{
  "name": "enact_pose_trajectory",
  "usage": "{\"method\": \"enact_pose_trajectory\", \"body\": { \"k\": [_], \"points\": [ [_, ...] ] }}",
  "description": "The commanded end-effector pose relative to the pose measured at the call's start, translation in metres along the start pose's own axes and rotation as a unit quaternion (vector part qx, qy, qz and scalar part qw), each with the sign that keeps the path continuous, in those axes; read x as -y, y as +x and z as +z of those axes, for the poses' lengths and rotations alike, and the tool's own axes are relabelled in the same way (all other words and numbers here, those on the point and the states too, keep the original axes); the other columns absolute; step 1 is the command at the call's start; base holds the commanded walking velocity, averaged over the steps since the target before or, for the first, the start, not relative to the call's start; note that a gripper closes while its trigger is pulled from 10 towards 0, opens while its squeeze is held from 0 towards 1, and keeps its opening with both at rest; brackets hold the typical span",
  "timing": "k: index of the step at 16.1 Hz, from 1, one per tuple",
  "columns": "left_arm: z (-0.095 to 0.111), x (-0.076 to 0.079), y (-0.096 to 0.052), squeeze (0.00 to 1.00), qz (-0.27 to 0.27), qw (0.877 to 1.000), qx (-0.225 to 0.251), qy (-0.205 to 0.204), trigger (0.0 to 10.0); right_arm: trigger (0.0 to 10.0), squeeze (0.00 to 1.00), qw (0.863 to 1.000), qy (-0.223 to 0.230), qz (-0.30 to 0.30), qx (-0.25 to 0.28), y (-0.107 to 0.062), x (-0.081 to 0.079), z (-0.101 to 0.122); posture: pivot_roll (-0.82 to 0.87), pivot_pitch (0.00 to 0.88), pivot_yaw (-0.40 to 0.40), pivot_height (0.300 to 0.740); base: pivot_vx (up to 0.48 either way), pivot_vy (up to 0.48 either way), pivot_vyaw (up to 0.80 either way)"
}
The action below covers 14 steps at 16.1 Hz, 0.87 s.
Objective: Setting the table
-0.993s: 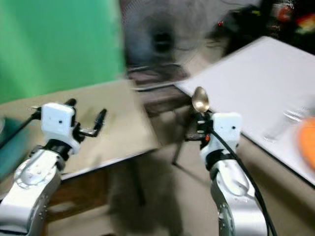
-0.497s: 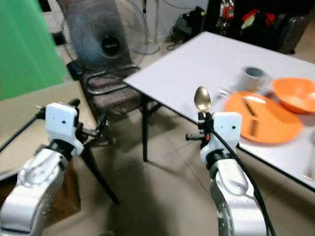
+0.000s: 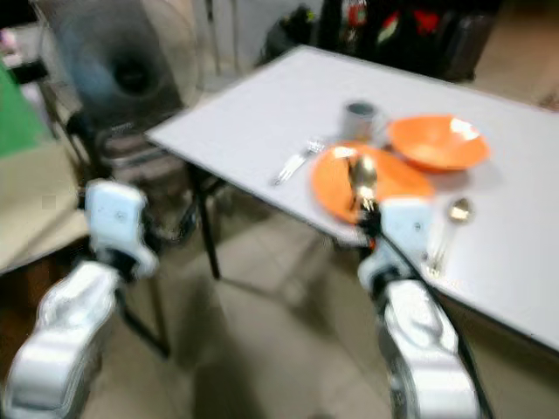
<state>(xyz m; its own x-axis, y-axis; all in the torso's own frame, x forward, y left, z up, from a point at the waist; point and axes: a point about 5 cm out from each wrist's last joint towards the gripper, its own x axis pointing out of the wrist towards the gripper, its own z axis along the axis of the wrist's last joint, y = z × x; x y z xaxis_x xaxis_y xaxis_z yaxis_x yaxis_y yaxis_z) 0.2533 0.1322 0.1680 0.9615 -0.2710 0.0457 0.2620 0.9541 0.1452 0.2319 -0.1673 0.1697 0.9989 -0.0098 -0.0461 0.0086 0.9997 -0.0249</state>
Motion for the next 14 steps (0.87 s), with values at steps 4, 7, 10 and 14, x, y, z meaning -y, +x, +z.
{"method": "enact_pose_trajectory", "body": {
  "k": [4, 7, 10, 14],
  "points": [
    [0.0043, -0.0075, 0.0008, 0.00, 0.009, 1.000, 0.008, 0.011, 10.0, 10.0, 0.00, 1.000, 0.007, 0.003, 0.010, -0.0006, -0.0032, 0.0055, -0.11, 0.062, 0.063, 0.740, 0.000, -0.311, -0.60],
    [0.0032, -0.0072, 0.0016, 0.00, 0.011, 1.000, 0.007, 0.010, 10.0, 10.0, 0.00, 1.000, 0.003, 0.005, 0.007, -0.0008, -0.0019, 0.0047, -0.11, 0.062, 0.057, 0.740, 0.000, -0.310, -0.80],
    [0.0020, -0.0081, -0.0001, 0.00, 0.018, 1.000, 0.006, 0.008, 10.0, 10.0, 0.00, 1.000, -0.002, 0.011, 0.004, -0.0001, -0.0014, 0.0044, -0.11, 0.064, 0.048, 0.740, 0.000, -0.311, -0.80],
    [0.0015, -0.0072, -0.0031, 0.00, 0.023, 1.000, 0.005, 0.006, 10.0, 10.0, 0.00, 1.000, -0.004, 0.014, -0.003, -0.0007, 0.0000, 0.0028, -0.10, 0.073, 0.036, 0.740, 0.000, -0.310, -0.80]
  ]
}}
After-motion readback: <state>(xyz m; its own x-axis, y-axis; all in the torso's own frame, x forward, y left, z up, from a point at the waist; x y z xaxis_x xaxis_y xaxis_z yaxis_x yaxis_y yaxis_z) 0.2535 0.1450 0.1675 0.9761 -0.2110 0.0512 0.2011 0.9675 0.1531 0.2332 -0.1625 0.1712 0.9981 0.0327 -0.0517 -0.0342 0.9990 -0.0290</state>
